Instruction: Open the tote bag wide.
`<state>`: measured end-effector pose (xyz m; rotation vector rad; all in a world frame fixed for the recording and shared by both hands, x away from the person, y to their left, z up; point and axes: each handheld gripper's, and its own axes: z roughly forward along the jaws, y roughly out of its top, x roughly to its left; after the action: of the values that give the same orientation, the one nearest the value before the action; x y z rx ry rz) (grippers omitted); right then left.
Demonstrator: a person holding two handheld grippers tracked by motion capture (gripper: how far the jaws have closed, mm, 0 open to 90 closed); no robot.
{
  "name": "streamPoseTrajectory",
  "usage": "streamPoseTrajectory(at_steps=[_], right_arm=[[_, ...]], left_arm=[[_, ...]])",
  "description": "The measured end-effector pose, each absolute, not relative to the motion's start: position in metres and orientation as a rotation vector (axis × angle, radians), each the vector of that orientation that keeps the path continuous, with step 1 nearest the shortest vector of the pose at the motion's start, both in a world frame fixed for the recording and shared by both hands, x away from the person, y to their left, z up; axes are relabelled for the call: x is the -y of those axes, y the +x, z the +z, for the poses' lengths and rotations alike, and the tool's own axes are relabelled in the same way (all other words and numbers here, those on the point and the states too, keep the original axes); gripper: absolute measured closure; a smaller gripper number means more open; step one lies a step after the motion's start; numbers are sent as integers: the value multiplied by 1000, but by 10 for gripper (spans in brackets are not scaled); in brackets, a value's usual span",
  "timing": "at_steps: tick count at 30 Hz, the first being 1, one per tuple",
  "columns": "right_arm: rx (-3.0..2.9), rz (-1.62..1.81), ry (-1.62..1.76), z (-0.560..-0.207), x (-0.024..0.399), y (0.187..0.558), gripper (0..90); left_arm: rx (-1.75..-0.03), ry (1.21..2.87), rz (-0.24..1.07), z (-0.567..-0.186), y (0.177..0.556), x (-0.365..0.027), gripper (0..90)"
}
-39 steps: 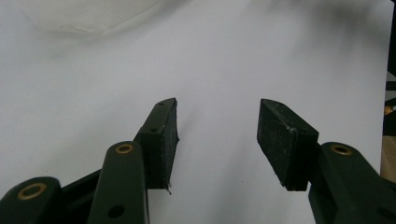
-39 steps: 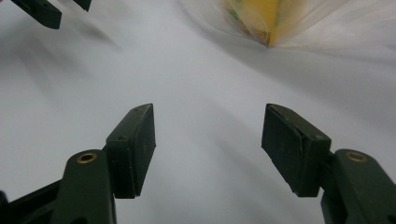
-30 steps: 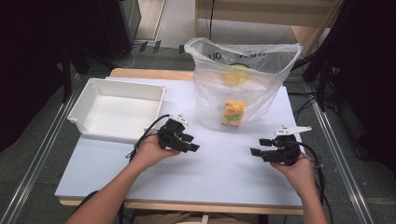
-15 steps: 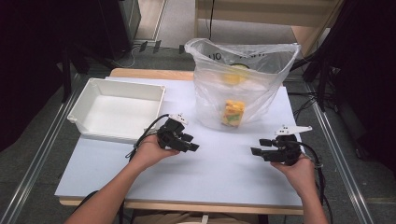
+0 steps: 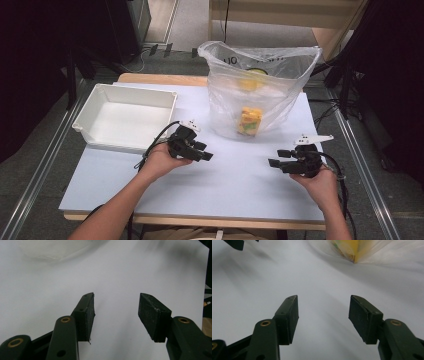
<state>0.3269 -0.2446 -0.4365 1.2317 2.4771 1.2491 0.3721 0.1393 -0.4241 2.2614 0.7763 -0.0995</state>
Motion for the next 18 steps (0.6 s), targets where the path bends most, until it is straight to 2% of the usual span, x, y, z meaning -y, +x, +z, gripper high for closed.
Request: streamPoseTrajectory(at_steps=[13,18], right_arm=[[-2462,1242,1261,-436,250,329,431],[-2454,1233,1275,-435,254,330,435]], left_arm=[[-802,2243,-120,-424,376,-144,478],[-804,2237,-139,-422,379,-145,510]])
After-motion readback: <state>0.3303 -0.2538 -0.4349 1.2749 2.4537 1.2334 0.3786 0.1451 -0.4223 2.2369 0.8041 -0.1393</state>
